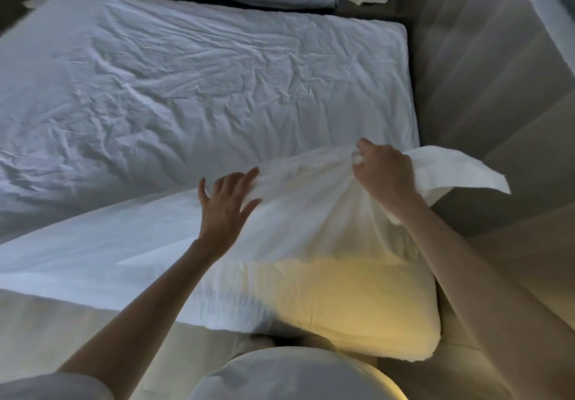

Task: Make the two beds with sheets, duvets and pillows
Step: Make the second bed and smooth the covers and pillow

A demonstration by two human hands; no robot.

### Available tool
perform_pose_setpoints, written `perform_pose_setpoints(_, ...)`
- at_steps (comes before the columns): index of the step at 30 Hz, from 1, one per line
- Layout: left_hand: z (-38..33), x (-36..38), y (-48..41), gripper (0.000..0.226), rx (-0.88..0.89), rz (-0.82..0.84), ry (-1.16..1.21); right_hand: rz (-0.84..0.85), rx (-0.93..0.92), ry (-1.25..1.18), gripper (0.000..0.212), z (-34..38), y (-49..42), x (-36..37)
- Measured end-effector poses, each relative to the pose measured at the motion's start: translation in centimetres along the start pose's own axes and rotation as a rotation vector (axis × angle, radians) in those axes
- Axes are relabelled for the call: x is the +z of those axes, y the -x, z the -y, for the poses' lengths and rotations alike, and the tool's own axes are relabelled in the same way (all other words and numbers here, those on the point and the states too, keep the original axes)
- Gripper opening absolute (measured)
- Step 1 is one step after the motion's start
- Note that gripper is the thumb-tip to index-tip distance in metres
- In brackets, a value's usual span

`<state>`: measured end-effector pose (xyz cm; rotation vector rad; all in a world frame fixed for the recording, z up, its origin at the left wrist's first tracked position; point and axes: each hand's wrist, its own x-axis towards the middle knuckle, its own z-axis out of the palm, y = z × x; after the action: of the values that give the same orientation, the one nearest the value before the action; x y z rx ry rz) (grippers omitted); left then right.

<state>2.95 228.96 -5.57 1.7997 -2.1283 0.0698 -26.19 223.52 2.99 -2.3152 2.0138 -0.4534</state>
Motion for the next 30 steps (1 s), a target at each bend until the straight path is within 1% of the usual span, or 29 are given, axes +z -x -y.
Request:
perform_pose_setpoints(2,0.2,0.5,-1.9,0.057,-0.086,-0.02,-0.054,0.012,0.019,-0.018,0.027,-1.0,-1.4,0.2)
perform_pose_setpoints(3,0.0,0.7,-3.2,0.051,-0.114,-0.023,-0.073,0.018,0.031,-0.021,0.031,-1.3,-2.0,0.2)
perform_pose_setpoints(5,-0.6,0.9,-5.8,0.041,-0.185,0.009,-0.058,0.036,0.058,-0.012,0.03,-2.1,-3.0,0.2)
perform_pose_setpoints(8,-2.0,1.6,-9.8,0.039,-0.277,-0.023,0.021,0.056,0.12,0.003,0.023,-3.6,-5.0,-0.1)
perform_pose_setpoints(11,-3.5,2.0,-15.4,0.038,-0.275,-0.106,0.081,0.004,0.196,-0.024,0.025,-5.3,-8.0,-1.1)
perform_pose_setpoints(13,-4.1,1.9,-19.5,0.036,-0.273,-0.149,0.106,-0.033,0.23,-0.023,0.023,-6.0,-10.4,-2.0)
perform_pose_setpoints(16,-4.0,2.0,-24.9,0.033,-0.206,-0.175,0.096,-0.071,0.265,0.009,0.019,-7.0,-14.7,-2.7)
perform_pose_setpoints(18,-3.5,3.2,-27.5,0.031,-0.15,-0.144,0.076,-0.044,0.306,0.03,0.018,-8.1,-17.4,-1.7)
perform_pose_setpoints(20,-3.0,5.3,-28.8,0.03,-0.138,-0.079,0.048,0.04,0.341,0.06,0.017,-9.1,-19.2,0.7)
perform_pose_setpoints(23,-2.0,9.7,-28.9,0.029,-0.062,0.134,-0.083,0.224,0.348,0.202,0.022,-9.6,-20.5,5.6)
perform_pose_setpoints(24,-1.7,11.2,-28.6,0.033,-0.042,0.189,-0.094,0.29,0.328,0.274,0.028,-9.8,-20.4,7.2)
perform_pose_setpoints(25,-1.6,12.5,-28.3,0.04,-0.04,0.23,-0.07,0.348,0.311,0.337,0.039,-10.0,-20.0,8.6)
perform_pose_setpoints(27,-2.1,14.5,-27.4,0.052,-0.062,0.286,0.03,0.411,0.286,0.338,0.064,-10.5,-18.7,10.9)
perform_pose_setpoints(28,-2.6,15.2,-26.9,0.055,-0.058,0.315,0.069,0.411,0.287,0.296,0.068,-10.7,-17.9,11.9)
perform_pose_setpoints(30,-3.7,16.3,-25.4,0.054,-0.023,0.373,0.13,0.397,0.35,0.177,0.067,-11.5,-15.7,13.6)
